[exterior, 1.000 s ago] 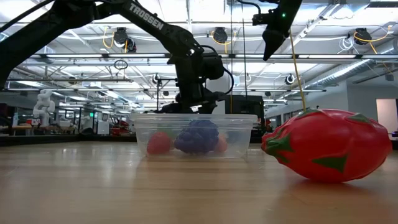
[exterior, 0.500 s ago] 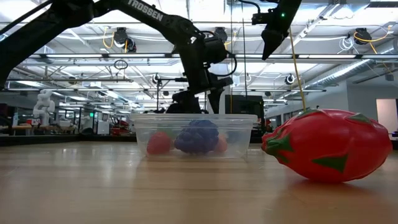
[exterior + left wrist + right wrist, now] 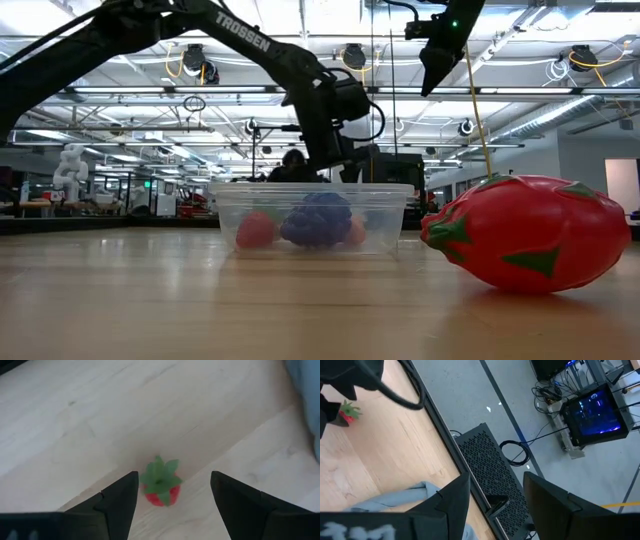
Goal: Pick and placing Produce into tupperware
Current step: Put the top strawberry into the bin
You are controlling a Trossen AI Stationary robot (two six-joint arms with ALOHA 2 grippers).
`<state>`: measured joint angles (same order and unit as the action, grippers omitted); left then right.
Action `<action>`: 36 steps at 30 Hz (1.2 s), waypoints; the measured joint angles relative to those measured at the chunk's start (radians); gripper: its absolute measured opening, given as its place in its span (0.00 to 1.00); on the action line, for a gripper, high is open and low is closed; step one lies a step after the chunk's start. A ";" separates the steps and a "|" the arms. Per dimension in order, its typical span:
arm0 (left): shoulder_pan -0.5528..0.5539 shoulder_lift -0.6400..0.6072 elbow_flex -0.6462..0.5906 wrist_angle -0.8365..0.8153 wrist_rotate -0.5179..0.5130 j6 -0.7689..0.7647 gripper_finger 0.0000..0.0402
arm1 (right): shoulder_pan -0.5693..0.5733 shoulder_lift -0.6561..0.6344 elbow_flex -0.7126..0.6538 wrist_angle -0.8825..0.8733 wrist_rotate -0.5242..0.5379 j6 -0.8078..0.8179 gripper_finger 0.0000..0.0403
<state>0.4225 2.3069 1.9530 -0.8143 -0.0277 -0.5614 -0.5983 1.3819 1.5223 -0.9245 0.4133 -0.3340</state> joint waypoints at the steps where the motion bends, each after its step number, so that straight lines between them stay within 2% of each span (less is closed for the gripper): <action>1: 0.002 0.000 0.000 -0.004 0.000 0.000 0.63 | 0.000 0.000 0.000 0.000 0.000 0.000 0.44; 14: 0.003 0.011 0.000 -0.020 -0.041 0.003 0.63 | 0.002 0.000 0.000 0.007 -0.001 -0.007 0.44; 36: -0.009 0.011 0.000 -0.072 -0.042 -0.047 0.63 | 0.005 0.000 0.000 0.008 0.000 -0.007 0.44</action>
<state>0.4140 2.3177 1.9533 -0.8860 -0.0696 -0.6080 -0.5938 1.3819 1.5223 -0.9161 0.4129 -0.3412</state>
